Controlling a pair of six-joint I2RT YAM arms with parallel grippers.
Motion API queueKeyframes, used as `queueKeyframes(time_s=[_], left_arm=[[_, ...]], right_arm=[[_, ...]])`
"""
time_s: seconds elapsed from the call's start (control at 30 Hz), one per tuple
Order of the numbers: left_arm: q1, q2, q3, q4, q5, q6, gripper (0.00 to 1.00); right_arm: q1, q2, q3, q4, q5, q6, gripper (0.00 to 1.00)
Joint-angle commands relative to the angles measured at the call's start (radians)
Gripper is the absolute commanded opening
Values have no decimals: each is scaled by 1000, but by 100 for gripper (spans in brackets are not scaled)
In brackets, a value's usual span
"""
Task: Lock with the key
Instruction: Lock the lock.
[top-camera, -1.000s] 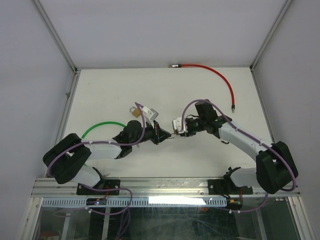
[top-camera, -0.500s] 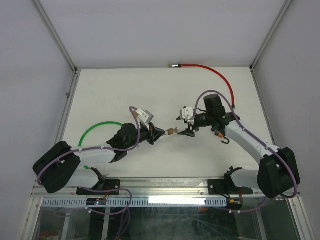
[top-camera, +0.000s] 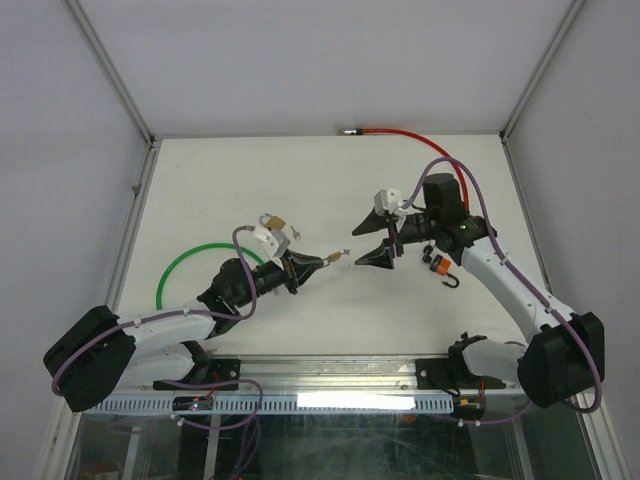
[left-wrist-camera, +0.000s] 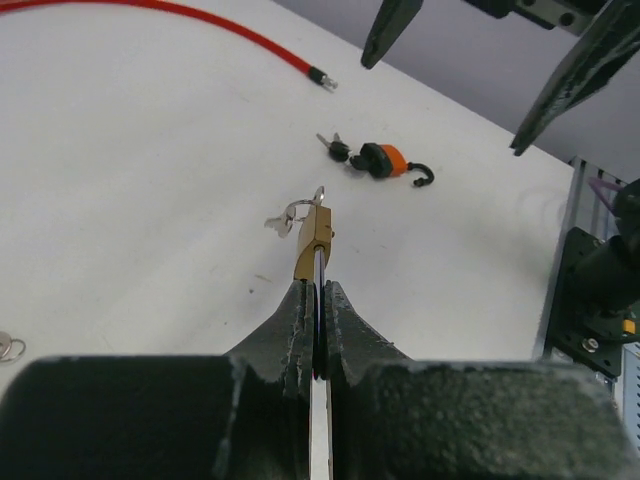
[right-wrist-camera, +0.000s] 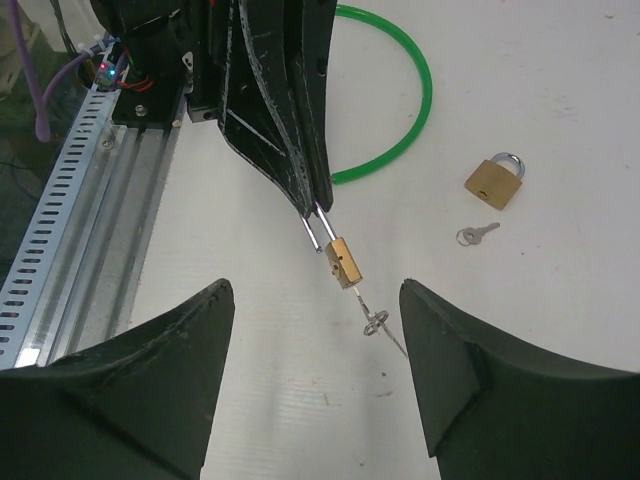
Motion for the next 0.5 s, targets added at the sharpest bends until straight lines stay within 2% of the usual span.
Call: queueKeyframes(time_s=[0.0,0.23,0.47], left_arm=[[-4,-59,-34,209,115,25,0],[-4,-78,-53,268,263,-1,0],[-7,-51,-46,288,291,-17,0]], right_arm=[[-4,-49,4,-12,-48,7,70],[-7,-45,-51,-14,-80,-55,73],[24,-21,-84,9,-112,-59,73]])
